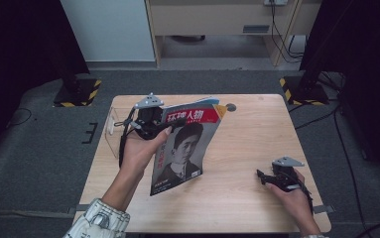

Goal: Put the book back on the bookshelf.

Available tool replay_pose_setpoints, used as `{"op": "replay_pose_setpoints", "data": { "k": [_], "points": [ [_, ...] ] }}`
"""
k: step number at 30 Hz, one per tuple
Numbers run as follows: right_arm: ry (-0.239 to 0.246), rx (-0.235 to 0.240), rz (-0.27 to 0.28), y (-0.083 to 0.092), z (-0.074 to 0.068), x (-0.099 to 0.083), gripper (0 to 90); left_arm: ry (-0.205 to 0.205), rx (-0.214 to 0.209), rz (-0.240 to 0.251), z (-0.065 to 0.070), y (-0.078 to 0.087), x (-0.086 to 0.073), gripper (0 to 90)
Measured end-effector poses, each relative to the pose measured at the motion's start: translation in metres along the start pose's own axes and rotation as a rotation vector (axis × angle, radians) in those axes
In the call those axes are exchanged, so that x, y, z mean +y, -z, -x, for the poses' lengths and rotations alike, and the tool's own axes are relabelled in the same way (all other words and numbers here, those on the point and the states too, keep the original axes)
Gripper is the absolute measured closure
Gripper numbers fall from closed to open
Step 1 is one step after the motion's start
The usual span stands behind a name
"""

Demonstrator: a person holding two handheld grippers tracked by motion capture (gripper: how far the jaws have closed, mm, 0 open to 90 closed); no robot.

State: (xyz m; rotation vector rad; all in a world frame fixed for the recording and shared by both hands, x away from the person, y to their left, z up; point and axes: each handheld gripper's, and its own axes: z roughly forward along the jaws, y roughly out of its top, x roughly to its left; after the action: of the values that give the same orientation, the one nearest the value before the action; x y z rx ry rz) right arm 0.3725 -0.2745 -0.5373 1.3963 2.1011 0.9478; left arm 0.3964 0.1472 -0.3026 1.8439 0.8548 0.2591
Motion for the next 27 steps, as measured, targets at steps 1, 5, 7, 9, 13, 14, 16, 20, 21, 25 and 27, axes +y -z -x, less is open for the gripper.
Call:
{"op": "replay_pose_setpoints", "data": {
  "k": [1,5,7,9,13,14,16,20,21,25,27],
  "points": [
    [0.000,0.000,-0.002,0.000,0.000,0.000,28.6,0.002,0.003,0.004,-0.001,0.002,-0.001,86.4],
    [-0.001,-0.002,-0.001,0.000,0.000,0.000,27.4,0.008,0.013,0.008,-0.004,0.010,-0.003,86.5],
    [-0.003,-0.001,-0.002,0.000,0.000,0.000,26.9,0.010,0.017,0.012,-0.006,0.014,-0.003,86.4],
    [-0.003,-0.001,-0.006,0.000,0.000,0.000,26.1,0.012,0.022,0.017,-0.007,0.018,-0.004,86.4],
    [-0.003,-0.003,-0.006,0.000,0.000,0.000,25.8,0.014,0.030,0.018,-0.010,0.023,-0.005,86.4],
    [-0.003,-0.003,-0.005,0.000,0.000,0.000,25.8,0.014,0.031,0.018,-0.010,0.025,-0.005,86.5],
    [-0.002,-0.004,-0.005,0.000,0.000,0.000,25.8,0.013,0.035,0.018,-0.012,0.027,-0.006,86.4],
    [-0.003,-0.003,-0.005,0.000,0.000,0.000,25.8,0.018,0.042,0.025,-0.014,0.032,-0.007,86.4],
    [-0.003,-0.003,-0.005,0.000,0.000,0.000,25.7,0.018,0.043,0.027,-0.015,0.033,-0.007,86.5],
    [-0.004,-0.003,-0.006,0.000,0.000,0.000,25.7,0.019,0.049,0.028,-0.017,0.038,-0.008,86.5],
    [-0.001,-0.003,-0.005,0.000,0.000,0.000,25.7,0.022,0.053,0.030,-0.018,0.039,-0.009,86.4]
  ]
}}
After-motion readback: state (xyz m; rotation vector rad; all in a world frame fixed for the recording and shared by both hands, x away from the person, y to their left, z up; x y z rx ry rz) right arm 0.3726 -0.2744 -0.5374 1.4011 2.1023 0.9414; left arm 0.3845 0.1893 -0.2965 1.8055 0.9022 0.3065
